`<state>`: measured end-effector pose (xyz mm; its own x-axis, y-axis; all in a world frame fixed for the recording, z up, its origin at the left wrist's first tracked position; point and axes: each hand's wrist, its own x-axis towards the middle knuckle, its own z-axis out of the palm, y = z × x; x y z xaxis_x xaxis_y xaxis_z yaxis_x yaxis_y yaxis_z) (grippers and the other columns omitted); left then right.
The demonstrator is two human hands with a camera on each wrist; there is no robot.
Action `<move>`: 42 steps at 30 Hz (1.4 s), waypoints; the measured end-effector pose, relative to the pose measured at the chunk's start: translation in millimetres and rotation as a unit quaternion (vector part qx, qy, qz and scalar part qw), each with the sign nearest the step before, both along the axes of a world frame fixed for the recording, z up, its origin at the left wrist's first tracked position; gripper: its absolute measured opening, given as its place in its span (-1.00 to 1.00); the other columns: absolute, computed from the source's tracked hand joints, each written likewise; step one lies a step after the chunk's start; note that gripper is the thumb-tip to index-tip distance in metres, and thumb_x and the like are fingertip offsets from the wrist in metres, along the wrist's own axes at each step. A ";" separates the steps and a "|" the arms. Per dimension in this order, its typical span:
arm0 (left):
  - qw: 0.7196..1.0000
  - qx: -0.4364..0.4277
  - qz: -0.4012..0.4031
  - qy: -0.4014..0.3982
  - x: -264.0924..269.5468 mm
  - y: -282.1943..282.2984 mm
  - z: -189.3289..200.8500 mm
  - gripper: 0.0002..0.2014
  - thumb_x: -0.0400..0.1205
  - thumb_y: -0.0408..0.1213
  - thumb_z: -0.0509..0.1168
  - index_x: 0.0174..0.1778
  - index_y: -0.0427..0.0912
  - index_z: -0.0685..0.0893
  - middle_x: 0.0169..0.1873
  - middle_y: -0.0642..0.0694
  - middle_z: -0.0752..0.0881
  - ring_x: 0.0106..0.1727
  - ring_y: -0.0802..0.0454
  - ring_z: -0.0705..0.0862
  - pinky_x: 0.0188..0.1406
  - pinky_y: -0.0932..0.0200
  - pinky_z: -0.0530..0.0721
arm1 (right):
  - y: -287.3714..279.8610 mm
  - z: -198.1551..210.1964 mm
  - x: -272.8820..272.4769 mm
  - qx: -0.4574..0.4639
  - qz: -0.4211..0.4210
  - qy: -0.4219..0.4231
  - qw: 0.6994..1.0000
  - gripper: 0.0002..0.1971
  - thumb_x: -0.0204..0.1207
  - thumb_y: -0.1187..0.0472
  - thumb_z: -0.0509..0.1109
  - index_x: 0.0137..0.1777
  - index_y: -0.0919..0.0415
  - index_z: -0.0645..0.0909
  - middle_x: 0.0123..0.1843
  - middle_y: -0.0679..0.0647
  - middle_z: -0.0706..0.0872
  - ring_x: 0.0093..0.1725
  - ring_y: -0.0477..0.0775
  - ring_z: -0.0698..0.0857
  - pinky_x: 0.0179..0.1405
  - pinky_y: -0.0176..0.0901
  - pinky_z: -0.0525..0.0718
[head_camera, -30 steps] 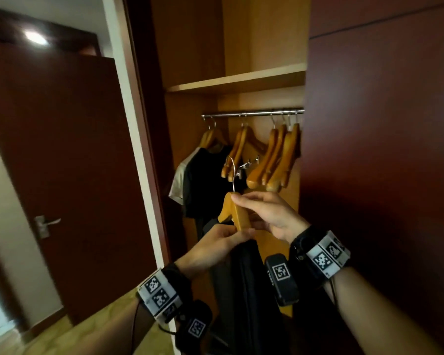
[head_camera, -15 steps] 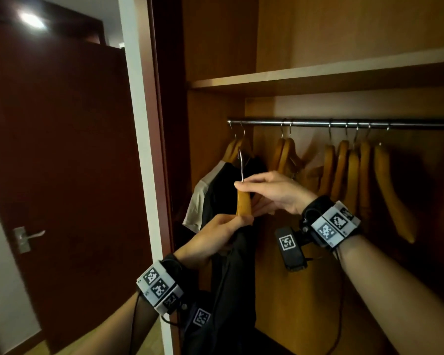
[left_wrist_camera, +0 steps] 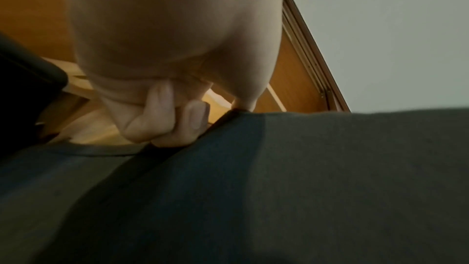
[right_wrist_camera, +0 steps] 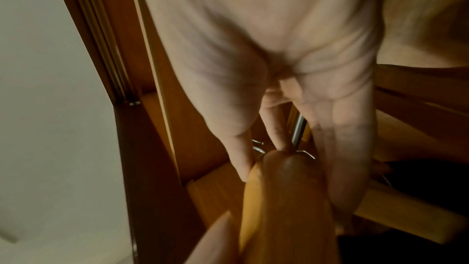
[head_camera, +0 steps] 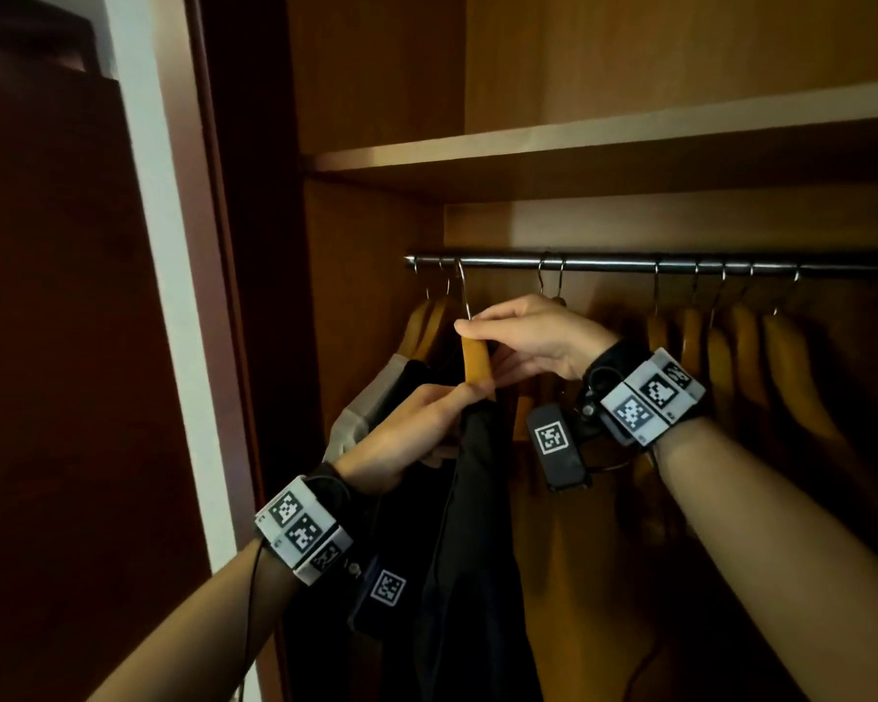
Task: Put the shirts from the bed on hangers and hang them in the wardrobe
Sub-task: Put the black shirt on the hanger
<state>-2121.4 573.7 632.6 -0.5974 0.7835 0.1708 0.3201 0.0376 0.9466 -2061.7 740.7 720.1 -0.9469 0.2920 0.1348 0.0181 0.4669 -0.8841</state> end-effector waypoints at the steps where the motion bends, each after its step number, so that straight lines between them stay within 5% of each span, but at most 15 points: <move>1: 1.000 0.003 -0.001 0.004 -9.6 3.1 -0.5 -0.57 0.64 0.37 0.29 -0.25 0.10 0.75 -0.42 0.03 0.58 -0.48 0.10 0.50 -0.45 0.16 0.33 | 2.0 1.1 -8.2 -0.001 -0.015 0.003 1.000 -0.70 0.62 0.01 0.60 0.28 0.09 0.78 0.01 0.21 0.89 -0.10 0.17 0.93 -0.14 -0.02 0.90; 5: 0.999 0.006 0.002 0.033 -40.3 6.0 -1.2 -0.60 0.69 0.32 0.26 0.12 0.12 0.80 -0.21 0.09 0.78 -0.21 0.12 0.75 -0.29 0.23 0.57 | 8.9 5.2 -39.0 -0.017 -0.076 0.012 0.997 -0.66 0.61 0.04 0.62 0.31 0.11 0.72 -0.02 0.27 0.89 -0.13 0.19 0.93 -0.23 -0.03 0.89; 9: 0.999 0.040 -0.018 0.031 -66.0 1.9 1.7 -0.62 0.67 0.13 0.43 0.31 0.02 0.65 -0.23 0.01 0.72 -0.34 0.20 0.63 -0.47 0.35 0.48 | 14.6 12.0 -69.1 -0.038 -0.154 0.022 0.987 -0.56 0.61 0.04 0.61 0.45 0.10 0.68 0.02 0.20 0.87 -0.10 0.14 0.90 -0.38 -0.11 0.82; 11: 0.998 0.044 -0.017 0.040 -79.1 2.0 2.4 -0.44 0.49 0.30 0.50 0.30 0.09 0.62 -0.02 -0.19 0.80 -0.22 0.11 0.71 -0.32 0.22 0.58 | 16.1 16.5 -81.9 -0.055 -0.191 0.025 0.980 -0.48 0.63 0.02 0.59 0.55 0.10 0.60 0.23 0.16 0.81 0.06 0.16 0.84 -0.37 -0.11 0.77; 14: 0.996 0.011 -0.025 0.080 -91.0 3.6 0.5 -0.31 0.25 0.50 0.43 0.19 0.17 0.62 0.09 -0.21 0.81 -0.10 0.03 0.78 -0.14 0.00 0.68 | 18.1 19.6 -92.4 -0.073 -0.238 0.043 0.968 -0.43 0.66 0.04 0.57 0.62 0.08 0.52 0.37 0.21 0.71 0.22 0.24 0.75 -0.33 -0.11 0.70; 18: 0.990 -0.039 -0.019 0.132 -98.4 6.5 -1.3 -0.48 0.46 0.44 0.43 0.14 0.15 0.62 0.01 -0.14 0.81 -0.03 -0.09 0.83 -0.01 -0.19 0.77 | 25.5 18.4 -108.1 -0.077 -0.281 0.063 0.955 -0.45 0.65 0.07 0.58 0.59 0.14 0.54 0.48 0.26 0.69 0.39 0.32 0.73 -0.05 0.04 0.76; 22: 0.977 -0.068 -0.020 0.199 -102.5 6.0 -0.5 -0.48 0.56 0.34 0.43 0.27 0.11 0.52 -0.06 0.10 0.74 -0.11 0.20 0.76 -0.20 0.14 0.72 | 33.8 19.2 -118.3 -0.078 -0.293 0.062 0.951 -0.48 0.66 0.11 0.57 0.57 0.16 0.55 0.43 0.25 0.69 0.40 0.34 0.72 0.00 0.03 0.75; 25: 0.968 -0.097 -0.028 0.229 -99.7 3.9 -3.7 -0.43 0.59 0.28 0.44 0.39 0.12 0.42 -0.06 0.24 0.68 -0.11 0.32 0.72 -0.32 0.38 0.60 | 39.4 15.5 -127.7 -0.058 -0.296 0.054 0.952 -0.46 0.62 0.08 0.61 0.55 0.17 0.58 0.43 0.27 0.72 0.35 0.32 0.75 -0.15 -0.02 0.80; 31: 0.941 -0.148 0.032 0.303 -108.2 3.4 -15.4 -0.48 0.63 0.11 0.40 0.40 -0.02 0.44 0.17 0.01 0.72 0.20 -0.01 0.75 0.19 -0.01 0.74 | 39.8 3.0 -144.9 -0.058 -0.283 0.033 0.957 -0.39 0.62 0.11 0.62 0.60 0.20 0.50 0.42 0.29 0.68 0.35 0.35 0.74 -0.37 -0.10 0.76; 33: 0.928 -0.155 0.042 0.337 -107.5 0.3 -15.9 -0.48 0.66 0.04 0.41 0.46 -0.07 0.45 0.32 -0.06 0.64 0.34 -0.06 0.68 0.31 0.01 0.68 | 37.5 -2.4 -152.2 -0.057 -0.277 0.027 0.959 -0.38 0.61 0.11 0.63 0.60 0.20 0.49 0.46 0.29 0.67 0.35 0.35 0.74 -0.35 -0.09 0.78; 37: 0.909 -0.174 0.058 0.374 -108.7 -3.6 -16.8 -0.45 0.68 -0.02 0.40 0.53 -0.09 0.41 0.42 -0.11 0.56 0.41 -0.08 0.63 0.31 0.06 0.63 | 32.3 -8.9 -165.7 -0.069 -0.260 0.017 0.963 -0.35 0.66 0.12 0.58 0.66 0.22 0.39 0.51 0.30 0.65 0.39 0.37 0.74 -0.01 0.07 0.80; 42: 0.904 -0.154 0.068 0.392 -106.6 -1.0 -28.4 -0.38 0.68 -0.09 0.42 0.63 -0.05 0.35 0.55 -0.10 0.39 0.48 -0.10 0.59 0.41 0.11 0.59 | 28.3 -11.1 -172.3 -0.038 -0.271 0.028 0.961 -0.33 0.62 0.06 0.62 0.66 0.19 0.46 0.40 0.25 0.72 0.16 0.24 0.82 -0.34 -0.10 0.82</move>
<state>-2228.0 572.8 604.2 -0.4811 0.7943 0.3709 0.8614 0.3498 0.3682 -2234.0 769.1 709.0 -0.6446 0.7517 0.1395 0.1924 0.3361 -0.9220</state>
